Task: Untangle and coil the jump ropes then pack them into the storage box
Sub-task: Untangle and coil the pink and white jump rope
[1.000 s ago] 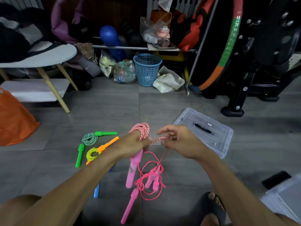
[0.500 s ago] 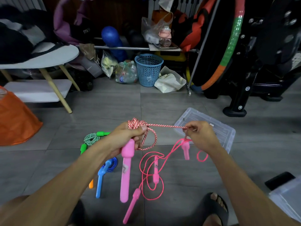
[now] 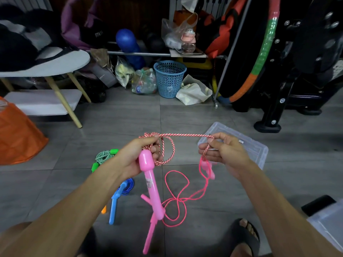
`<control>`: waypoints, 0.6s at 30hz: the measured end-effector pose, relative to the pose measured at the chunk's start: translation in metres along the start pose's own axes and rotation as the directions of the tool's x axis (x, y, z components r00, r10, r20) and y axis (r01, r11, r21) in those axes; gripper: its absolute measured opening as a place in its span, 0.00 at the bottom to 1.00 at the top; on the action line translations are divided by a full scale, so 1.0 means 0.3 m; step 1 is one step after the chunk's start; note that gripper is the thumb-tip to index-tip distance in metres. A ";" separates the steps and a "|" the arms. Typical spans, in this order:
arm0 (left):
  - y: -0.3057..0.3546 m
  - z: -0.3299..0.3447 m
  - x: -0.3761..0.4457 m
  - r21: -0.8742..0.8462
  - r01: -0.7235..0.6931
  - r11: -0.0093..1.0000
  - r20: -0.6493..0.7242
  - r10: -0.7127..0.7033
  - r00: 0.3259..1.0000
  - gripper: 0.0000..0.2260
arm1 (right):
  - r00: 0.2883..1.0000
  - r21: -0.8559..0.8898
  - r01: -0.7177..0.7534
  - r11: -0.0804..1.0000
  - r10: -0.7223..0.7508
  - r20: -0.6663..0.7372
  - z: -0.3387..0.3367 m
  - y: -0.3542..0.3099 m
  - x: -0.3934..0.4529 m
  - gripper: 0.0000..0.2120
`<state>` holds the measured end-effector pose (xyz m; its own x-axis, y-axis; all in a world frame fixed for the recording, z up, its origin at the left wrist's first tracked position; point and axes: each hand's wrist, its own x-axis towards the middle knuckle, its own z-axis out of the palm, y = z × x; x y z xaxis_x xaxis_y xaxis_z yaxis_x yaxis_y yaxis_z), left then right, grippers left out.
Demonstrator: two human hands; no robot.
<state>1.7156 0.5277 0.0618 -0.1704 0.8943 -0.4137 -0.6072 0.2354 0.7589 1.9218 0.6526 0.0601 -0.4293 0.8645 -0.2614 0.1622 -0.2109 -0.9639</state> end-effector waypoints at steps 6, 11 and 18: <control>0.014 -0.013 -0.001 -0.276 -0.035 0.960 0.188 0.089 0.978 0.06 | 0.994 -0.407 0.093 0.909 -0.062 0.090 0.002 0.059 0.018 0.09; 0.024 -0.035 0.008 -0.361 -0.107 0.926 0.087 0.148 0.985 0.08 | 0.989 -0.590 0.123 0.798 -0.048 0.142 -0.001 0.102 0.026 0.13; 0.027 -0.024 0.016 -0.450 -0.090 0.888 -0.030 0.086 0.996 0.08 | 0.937 -0.583 0.345 0.736 -0.237 0.256 0.062 0.112 0.025 0.09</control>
<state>1.7043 0.5311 0.0625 -0.2449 0.8996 -0.3616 -0.8733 -0.0426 0.4853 1.9074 0.6434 0.0250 -0.6681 0.7435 -0.0296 0.4889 0.4087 -0.7707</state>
